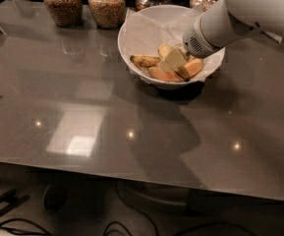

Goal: Pick banana from white bowl

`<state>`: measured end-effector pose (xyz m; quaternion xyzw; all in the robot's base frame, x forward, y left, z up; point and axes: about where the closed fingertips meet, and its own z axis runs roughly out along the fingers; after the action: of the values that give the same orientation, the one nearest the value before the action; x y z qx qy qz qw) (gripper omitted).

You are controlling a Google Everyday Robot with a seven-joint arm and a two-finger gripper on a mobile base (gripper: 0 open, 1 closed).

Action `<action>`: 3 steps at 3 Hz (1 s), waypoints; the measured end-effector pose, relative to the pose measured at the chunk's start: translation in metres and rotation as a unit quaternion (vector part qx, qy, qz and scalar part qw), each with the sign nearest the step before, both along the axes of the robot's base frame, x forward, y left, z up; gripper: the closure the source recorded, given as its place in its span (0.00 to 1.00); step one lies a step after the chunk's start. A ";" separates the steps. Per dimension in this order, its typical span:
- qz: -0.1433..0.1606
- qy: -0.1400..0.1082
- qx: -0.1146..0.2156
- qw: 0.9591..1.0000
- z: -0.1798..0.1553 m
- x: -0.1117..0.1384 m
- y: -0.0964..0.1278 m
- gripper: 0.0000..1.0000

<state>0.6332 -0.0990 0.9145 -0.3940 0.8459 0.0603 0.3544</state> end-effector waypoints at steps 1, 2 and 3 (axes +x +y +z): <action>-0.003 0.011 0.008 1.000 -0.011 0.007 0.005 0.34; -0.010 0.020 0.011 1.000 -0.021 0.013 0.007 0.35; -0.018 0.028 0.011 0.999 -0.032 0.020 0.007 0.39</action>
Offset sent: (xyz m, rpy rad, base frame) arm 0.0220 0.0062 -0.0346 0.0299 0.0604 -0.0388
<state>0.6531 -0.0922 0.8825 -0.3731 0.8618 0.0744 0.3357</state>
